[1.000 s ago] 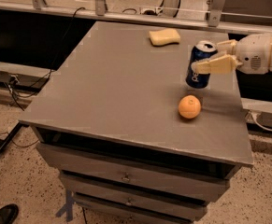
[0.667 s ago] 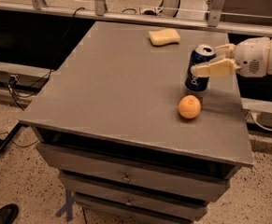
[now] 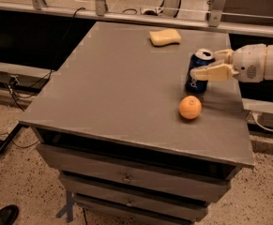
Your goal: Move pepsi can near orange
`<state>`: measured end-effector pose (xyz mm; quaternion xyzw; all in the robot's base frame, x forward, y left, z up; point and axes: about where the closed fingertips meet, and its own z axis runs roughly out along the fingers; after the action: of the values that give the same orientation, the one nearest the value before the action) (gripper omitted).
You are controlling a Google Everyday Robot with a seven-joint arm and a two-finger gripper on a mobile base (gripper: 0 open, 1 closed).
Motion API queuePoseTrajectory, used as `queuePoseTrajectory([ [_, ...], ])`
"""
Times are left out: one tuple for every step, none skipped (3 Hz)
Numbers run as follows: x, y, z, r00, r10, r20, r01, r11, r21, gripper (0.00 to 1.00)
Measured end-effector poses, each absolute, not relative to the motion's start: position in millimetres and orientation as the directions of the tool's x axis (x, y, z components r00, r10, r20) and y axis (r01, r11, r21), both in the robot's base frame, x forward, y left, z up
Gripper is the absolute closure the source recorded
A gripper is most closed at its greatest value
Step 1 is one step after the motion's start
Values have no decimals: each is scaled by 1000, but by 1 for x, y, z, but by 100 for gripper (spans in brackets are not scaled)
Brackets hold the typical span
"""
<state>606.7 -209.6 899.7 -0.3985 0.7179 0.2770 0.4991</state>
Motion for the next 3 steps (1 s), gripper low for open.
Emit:
queuePoseTrajectory([
  [605,-208,897,-185,-290,-939,-851,525,6,13],
  [602,-203,903,-176,-293,-940,-857,515,0,0],
  [588,-206,930,-135,-311,-941,-862,504,-43,0],
])
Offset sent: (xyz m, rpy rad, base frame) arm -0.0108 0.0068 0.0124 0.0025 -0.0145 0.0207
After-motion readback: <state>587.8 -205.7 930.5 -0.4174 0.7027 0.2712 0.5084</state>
